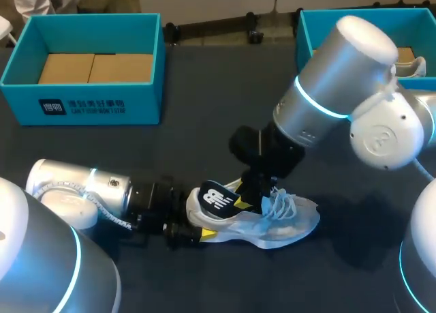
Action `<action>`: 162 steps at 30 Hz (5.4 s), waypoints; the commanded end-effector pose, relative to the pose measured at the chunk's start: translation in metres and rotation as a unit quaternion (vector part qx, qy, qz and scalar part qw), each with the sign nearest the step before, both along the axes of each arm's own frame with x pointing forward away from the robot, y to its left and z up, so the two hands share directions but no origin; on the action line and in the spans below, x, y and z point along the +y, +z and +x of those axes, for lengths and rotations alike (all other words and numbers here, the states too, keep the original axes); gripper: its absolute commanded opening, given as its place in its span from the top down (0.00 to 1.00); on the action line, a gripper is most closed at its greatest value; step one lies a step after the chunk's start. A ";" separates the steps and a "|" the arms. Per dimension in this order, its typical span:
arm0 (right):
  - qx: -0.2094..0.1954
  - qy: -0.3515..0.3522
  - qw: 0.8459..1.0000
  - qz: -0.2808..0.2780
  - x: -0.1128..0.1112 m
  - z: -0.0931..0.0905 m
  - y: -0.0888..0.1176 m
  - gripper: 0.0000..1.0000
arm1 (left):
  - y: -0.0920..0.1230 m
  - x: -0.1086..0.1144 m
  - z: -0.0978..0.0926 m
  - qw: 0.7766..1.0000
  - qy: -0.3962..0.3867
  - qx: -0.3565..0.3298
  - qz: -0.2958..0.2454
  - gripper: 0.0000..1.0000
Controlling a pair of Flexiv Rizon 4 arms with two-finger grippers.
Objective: Take the shoe out of the shoebox, open the shoe tongue, remove and reinsert the insole, then place the shoe into the shoebox
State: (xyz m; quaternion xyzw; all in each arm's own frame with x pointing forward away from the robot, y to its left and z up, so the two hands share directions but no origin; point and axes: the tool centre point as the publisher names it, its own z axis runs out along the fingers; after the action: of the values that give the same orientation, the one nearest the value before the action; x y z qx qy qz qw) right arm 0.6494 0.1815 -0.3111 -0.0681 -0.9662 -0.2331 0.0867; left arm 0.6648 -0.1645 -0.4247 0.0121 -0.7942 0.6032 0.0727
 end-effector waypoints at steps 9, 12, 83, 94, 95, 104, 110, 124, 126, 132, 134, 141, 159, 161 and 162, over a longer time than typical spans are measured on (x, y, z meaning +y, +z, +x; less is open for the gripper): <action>0.007 -0.004 1.000 0.000 0.004 0.006 -0.007 0.67 | -0.003 0.003 0.000 1.000 0.000 0.000 0.001 1.00; 0.009 0.003 1.000 -0.003 0.007 0.006 -0.006 0.66 | -0.003 0.003 0.000 1.000 0.000 0.000 0.001 1.00; 0.082 0.165 0.983 0.012 0.044 0.017 -0.009 1.00 | -0.003 0.003 0.000 1.000 0.000 0.000 0.001 1.00; 0.086 0.163 0.983 0.013 0.044 0.018 -0.002 0.96 | -0.003 0.003 0.000 1.000 0.000 0.000 0.001 1.00; 0.087 0.162 0.983 0.016 0.044 0.020 -0.001 0.96 | -0.003 0.003 0.000 1.000 0.000 0.000 0.001 1.00; 0.105 0.159 0.981 0.028 0.044 0.028 -0.002 0.64 | -0.003 0.003 0.000 1.000 0.000 0.000 0.001 1.00; 0.140 0.149 0.978 0.042 0.037 0.031 -0.002 0.60 | -0.003 0.003 0.000 1.000 0.000 0.000 0.001 1.00; 0.190 0.141 0.971 0.035 0.035 0.037 0.005 0.56 | -0.003 0.003 0.000 1.000 0.000 0.000 0.001 1.00; 0.198 0.143 0.969 0.028 0.036 0.037 0.006 0.56 | -0.003 0.003 0.000 1.000 0.000 0.000 0.001 1.00; 0.216 0.140 0.966 0.022 0.037 0.042 0.006 0.52 | -0.003 0.003 0.000 1.000 0.000 0.000 0.001 1.00; 0.219 0.142 0.965 0.018 0.039 0.042 0.005 0.52 | -0.003 0.003 0.000 1.000 0.000 0.000 0.001 1.00; 0.224 0.144 0.963 0.027 0.040 0.042 -0.002 0.48 | -0.003 0.003 0.000 1.000 0.000 0.000 0.001 1.00; 0.248 0.147 0.957 0.032 0.041 0.028 -0.013 0.53 | -0.003 0.003 0.000 1.000 0.000 0.000 0.001 1.00; 0.250 0.145 0.957 0.034 0.040 0.026 -0.014 0.54 | -0.003 0.003 0.000 1.000 0.000 0.000 0.001 1.00; 0.252 0.143 0.956 0.035 0.039 0.025 -0.015 0.54 | -0.003 0.003 0.000 1.000 0.000 0.000 0.001 1.00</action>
State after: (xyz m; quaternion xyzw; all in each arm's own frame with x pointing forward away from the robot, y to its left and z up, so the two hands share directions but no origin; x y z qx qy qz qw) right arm 0.6760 0.2208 -0.3221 0.0183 -0.9047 -0.2246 0.3615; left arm 0.6647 -0.1645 -0.4246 0.0121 -0.7941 0.6032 0.0727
